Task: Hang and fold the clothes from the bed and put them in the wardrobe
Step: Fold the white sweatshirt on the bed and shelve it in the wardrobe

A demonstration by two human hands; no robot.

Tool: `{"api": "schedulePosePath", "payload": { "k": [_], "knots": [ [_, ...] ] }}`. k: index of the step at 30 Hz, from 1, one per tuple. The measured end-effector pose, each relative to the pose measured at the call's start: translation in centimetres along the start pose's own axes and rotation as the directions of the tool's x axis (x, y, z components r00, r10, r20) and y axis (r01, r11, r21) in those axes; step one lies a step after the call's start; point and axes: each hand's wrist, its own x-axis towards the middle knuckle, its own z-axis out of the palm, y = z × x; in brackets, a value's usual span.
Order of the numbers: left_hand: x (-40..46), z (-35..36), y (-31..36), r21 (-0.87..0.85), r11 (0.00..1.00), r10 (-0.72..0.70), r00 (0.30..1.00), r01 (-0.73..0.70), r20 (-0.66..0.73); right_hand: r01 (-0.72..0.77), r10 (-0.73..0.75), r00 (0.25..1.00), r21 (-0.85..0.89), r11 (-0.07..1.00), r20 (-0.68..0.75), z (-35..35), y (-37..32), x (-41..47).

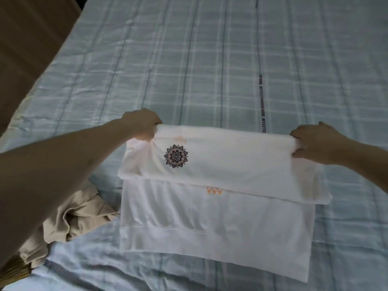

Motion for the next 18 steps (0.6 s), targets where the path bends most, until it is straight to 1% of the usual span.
{"api": "schedulePosePath", "payload": {
  "k": [3,5,7,8,10,12,14,15,16,17,18],
  "knots": [
    [-0.6,-2.1,-0.7,-0.123,0.992,0.000,0.988,-0.019,-0.152,0.007,0.009,0.996,0.183,0.983,-0.086,-1.5,1.3,-1.0],
    [-1.2,-3.3,-1.2,-0.129,0.984,0.083,0.958,-0.123,-0.275,0.025,0.025,0.981,0.248,0.968,-0.193,-2.4,1.9,-2.1],
    [-2.6,-3.7,-1.7,-0.113,0.963,0.194,0.921,-0.245,-0.338,0.034,0.032,0.959,0.225,0.974,-0.282,-2.9,2.0,-3.8],
    [-3.5,-3.4,-2.0,-0.104,0.950,0.245,0.907,-0.295,-0.342,0.042,0.019,0.950,0.187,0.982,-0.313,-2.8,1.9,-4.9],
    [-5.7,-1.9,-2.6,-0.062,0.915,0.356,0.872,-0.398,-0.337,0.111,-0.065,0.933,0.110,0.988,-0.353,-1.5,1.2,-7.4],
    [-7.7,0.6,-3.1,0.051,0.866,0.484,0.807,-0.498,-0.339,0.212,-0.176,0.922,0.067,0.975,-0.346,0.7,0.3,-10.0],
    [-9.3,3.2,-3.5,0.194,0.819,0.572,0.741,-0.540,-0.351,0.275,-0.255,0.908,0.012,0.961,-0.331,2.8,-0.7,-12.4],
    [-9.9,4.7,-3.8,0.236,0.809,0.588,0.728,-0.538,-0.353,0.293,-0.278,0.906,-0.002,0.956,-0.321,3.7,-1.2,-13.4],
    [-10.5,5.9,-3.8,0.253,0.802,0.598,0.734,-0.542,-0.323,0.298,-0.284,0.912,0.002,0.955,-0.295,4.8,-1.8,-14.3],
    [-11.2,7.1,-3.6,0.254,0.795,0.604,0.754,-0.551,-0.257,0.289,-0.273,0.926,0.023,0.957,-0.260,5.8,-2.4,-15.1],
    [-11.8,8.3,-3.3,0.249,0.793,0.601,0.783,-0.557,-0.163,0.271,-0.252,0.942,0.059,0.961,-0.220,7.1,-3.1,-15.7]
  ]
}}
